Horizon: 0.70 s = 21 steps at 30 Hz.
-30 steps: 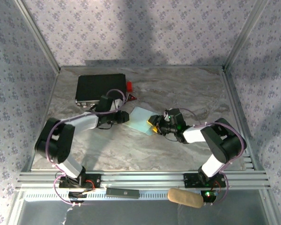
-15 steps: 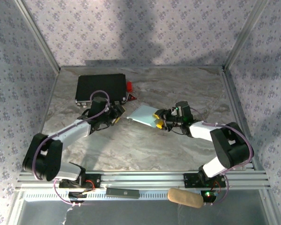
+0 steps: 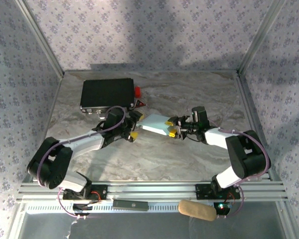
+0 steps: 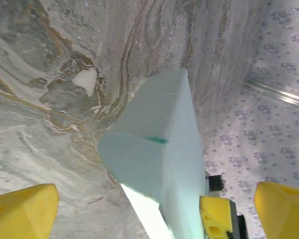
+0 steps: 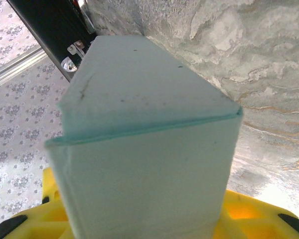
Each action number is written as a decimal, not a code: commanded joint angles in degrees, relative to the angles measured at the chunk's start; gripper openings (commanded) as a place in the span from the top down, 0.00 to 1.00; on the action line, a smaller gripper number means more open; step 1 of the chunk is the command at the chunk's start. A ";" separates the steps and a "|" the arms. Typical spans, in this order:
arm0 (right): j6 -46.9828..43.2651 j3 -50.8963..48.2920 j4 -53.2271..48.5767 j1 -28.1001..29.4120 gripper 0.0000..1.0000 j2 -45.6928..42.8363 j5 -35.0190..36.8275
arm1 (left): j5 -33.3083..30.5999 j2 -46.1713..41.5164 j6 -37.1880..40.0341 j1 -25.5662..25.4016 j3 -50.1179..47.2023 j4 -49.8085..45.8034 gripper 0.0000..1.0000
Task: Fold the paper box
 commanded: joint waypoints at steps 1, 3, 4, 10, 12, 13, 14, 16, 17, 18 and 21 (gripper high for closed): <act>1.92 0.63 -2.90 -0.07 0.53 -1.38 -1.39 | -1.29 4.67 -9.33 -1.53 2.05 6.09 0.00; 2.20 0.54 -2.89 0.09 0.53 -1.63 -1.32 | -2.21 6.96 -12.01 -2.61 2.41 8.99 0.01; 2.53 0.38 -2.68 0.08 0.53 -1.70 -1.21 | -2.56 8.12 -13.26 -2.99 2.74 10.03 0.01; 3.21 -0.68 -3.06 0.19 0.53 -3.66 -1.15 | -7.26 10.40 -16.77 -4.16 2.48 15.47 0.15; 3.21 -0.67 -3.15 0.13 0.53 -3.85 -1.19 | -8.02 9.38 -16.15 -4.37 3.39 12.52 0.20; 3.21 -0.76 -3.22 0.08 0.53 -3.86 -1.14 | -8.43 8.68 -15.75 -4.60 3.84 10.29 0.23; 3.26 -0.84 -3.24 0.18 0.53 -3.81 -1.06 | -8.86 8.09 -15.56 -4.72 4.00 8.70 0.26; 3.26 -0.84 -3.24 0.22 0.53 -3.70 -0.97 | -9.99 7.06 -15.67 -5.01 3.96 6.92 0.31; 3.46 -0.80 -3.16 0.36 0.53 -3.62 -0.98 | -10.32 6.75 -15.81 -5.05 3.71 6.74 0.32; 3.48 -0.76 -3.15 0.43 0.53 -3.61 -0.97 | -10.32 6.45 -15.80 -5.10 3.75 6.49 0.32; 3.45 -0.64 -3.24 0.69 0.53 -3.58 -0.79 | -10.64 5.40 -15.66 -5.07 3.97 4.24 0.35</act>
